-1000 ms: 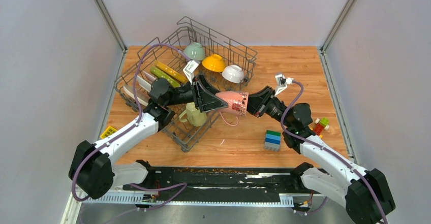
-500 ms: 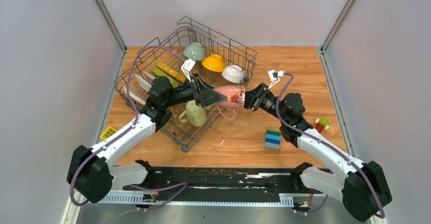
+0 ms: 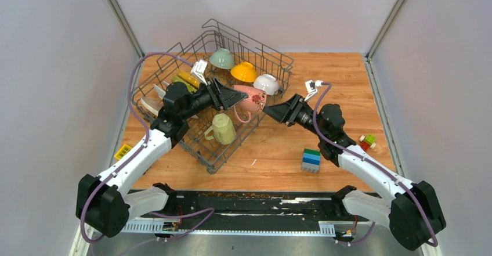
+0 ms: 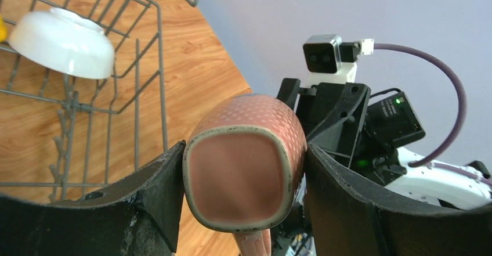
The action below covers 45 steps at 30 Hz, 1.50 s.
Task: Load the mixed dishes into the dish rack
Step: Turn the cup upside down in the dish rack.
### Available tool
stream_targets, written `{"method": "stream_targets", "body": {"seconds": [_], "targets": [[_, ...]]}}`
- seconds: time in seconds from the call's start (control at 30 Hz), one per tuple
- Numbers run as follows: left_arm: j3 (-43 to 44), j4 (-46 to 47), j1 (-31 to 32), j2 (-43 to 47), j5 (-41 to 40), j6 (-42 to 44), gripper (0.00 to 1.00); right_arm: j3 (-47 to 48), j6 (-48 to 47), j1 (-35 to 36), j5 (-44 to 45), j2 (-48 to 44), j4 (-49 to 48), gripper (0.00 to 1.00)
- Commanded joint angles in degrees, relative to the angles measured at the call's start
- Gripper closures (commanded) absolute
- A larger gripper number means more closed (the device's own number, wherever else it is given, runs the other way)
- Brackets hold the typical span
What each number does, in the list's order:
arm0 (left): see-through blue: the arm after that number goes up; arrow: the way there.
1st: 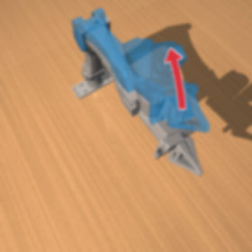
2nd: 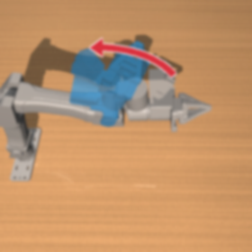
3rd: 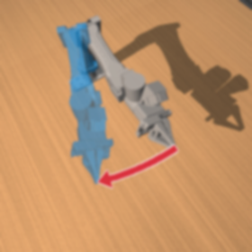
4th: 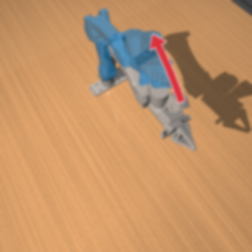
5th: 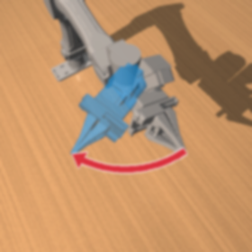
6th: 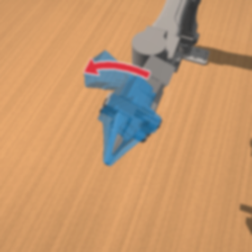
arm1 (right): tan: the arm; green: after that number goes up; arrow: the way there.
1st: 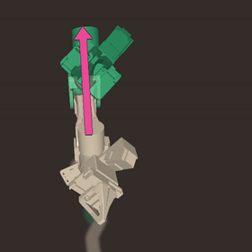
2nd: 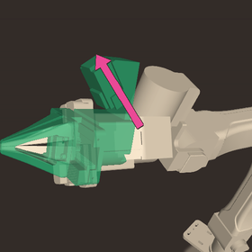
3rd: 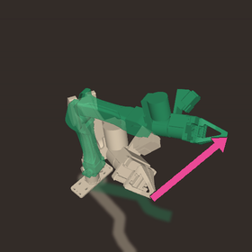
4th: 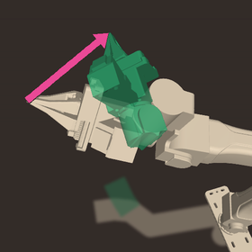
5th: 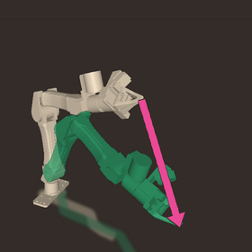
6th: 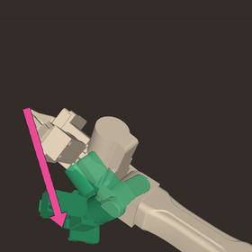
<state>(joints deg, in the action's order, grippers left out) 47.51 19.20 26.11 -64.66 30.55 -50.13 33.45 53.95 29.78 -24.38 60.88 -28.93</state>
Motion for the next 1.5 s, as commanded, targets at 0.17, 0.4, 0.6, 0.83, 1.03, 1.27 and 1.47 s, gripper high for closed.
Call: {"method": "stream_targets", "body": {"seconds": [0.17, 0.4, 0.6, 0.83, 1.03, 1.27, 1.47], "targets": [[10.5, -11.8, -0.4, 0.6, -12.0, 12.2, 1.00, 2.5, -0.2, -0.2, 0.0, -0.6, 1.4, 0.43], [15.8, -17.4, -0.4, -5.5, -15.8, 18.3, 1.00, 1.5, -1.1, -0.3, 1.6, -3.2, 3.6, 0.43], [19.3, -22.1, -0.2, -10.6, -20.0, 20.8, 1.00, 1.4, -2.5, -0.3, 3.4, -6.4, 6.8, 0.43], [25.0, -28.4, 0.4, -15.6, -24.1, 25.0, 1.00, 1.5, -4.7, -0.3, 6.3, -10.0, 11.1, 0.42], [29.4, -31.7, 3.2, -20.2, -29.0, 26.8, 1.00, 2.2, -6.4, -0.3, 7.7, -11.9, 13.7, 0.41], [34.6, -37.5, 6.5, -26.2, -36.8, 28.7, 1.00, 2.3, -7.8, -0.3, 8.7, -13.3, 15.3, 0.40], [37.4, -39.1, 8.2, -30.8, -39.0, 29.7, 1.00, 1.7, -8.1, -0.4, 9.4, -14.2, 15.4, 0.38]]}}
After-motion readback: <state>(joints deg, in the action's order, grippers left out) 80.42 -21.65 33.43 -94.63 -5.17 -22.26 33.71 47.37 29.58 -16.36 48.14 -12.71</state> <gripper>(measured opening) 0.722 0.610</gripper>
